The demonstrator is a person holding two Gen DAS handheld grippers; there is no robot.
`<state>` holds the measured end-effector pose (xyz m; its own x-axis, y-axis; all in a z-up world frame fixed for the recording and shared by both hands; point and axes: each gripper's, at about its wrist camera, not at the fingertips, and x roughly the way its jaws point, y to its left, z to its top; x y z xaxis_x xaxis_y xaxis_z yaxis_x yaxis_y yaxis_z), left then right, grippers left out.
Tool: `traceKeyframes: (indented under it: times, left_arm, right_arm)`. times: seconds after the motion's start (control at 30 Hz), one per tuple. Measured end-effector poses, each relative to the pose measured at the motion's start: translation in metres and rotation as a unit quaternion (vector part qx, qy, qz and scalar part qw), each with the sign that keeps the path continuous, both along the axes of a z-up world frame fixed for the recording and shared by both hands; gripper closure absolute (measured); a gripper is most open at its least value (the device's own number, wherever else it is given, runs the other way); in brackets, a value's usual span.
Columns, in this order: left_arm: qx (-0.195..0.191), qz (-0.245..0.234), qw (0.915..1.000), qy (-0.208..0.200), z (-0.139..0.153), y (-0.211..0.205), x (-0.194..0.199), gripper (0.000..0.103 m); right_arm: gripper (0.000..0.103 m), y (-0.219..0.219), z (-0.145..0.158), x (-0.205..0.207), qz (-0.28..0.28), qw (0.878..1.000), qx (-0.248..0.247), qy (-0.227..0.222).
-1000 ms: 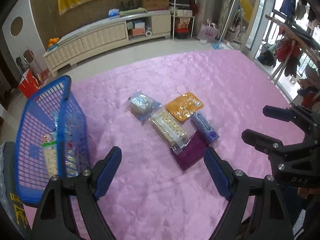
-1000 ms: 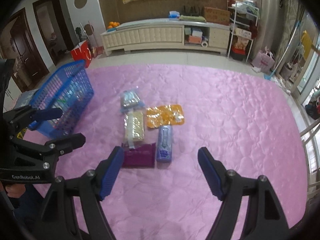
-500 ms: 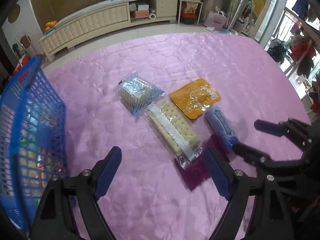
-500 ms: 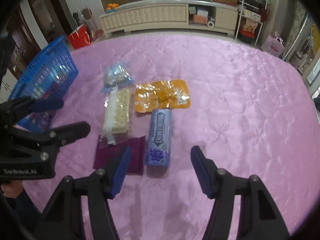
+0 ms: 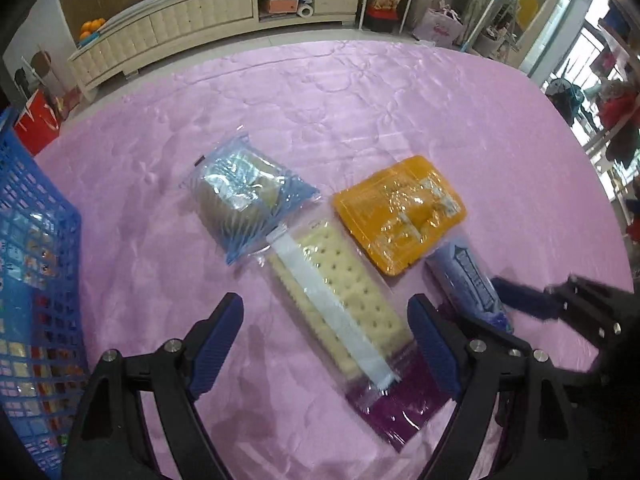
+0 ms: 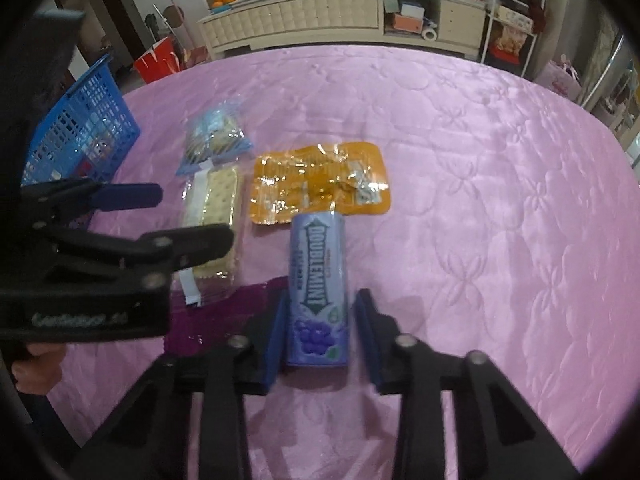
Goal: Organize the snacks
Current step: 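Grasp the purple gum tube with the right gripper while the left gripper grasps a white-strip cracker pack, then carry the gum tube and cracker pack over the basket and release both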
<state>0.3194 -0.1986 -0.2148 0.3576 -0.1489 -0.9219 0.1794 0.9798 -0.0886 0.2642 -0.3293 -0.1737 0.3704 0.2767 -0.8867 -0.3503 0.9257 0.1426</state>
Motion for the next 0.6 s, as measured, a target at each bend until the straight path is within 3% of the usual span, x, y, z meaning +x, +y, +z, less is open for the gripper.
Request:
traceKeyframes:
  times: [0.2, 0.37, 0.6]
  left_arm:
    - [0.000, -0.013, 0.9999, 0.011, -0.010, -0.008, 0.011, 0.021]
    - [0.034, -0.044, 0.9984, 0.004, -0.009, -0.019, -0.002, 0.053]
    - [0.019, -0.049, 0.9986, 0.010, -0.008, -0.015, -0.028, 0.055]
  right_arm:
    - [0.068, -0.004, 0.001, 0.000, -0.008, 1.000, 0.005, -0.006]
    - [0.068, -0.007, 0.004, -0.005, -0.012, 1.000, -0.007, -0.011]
    - [0.068, -0.013, 0.014, -0.019, -0.025, 1.000, -0.003, -0.003]
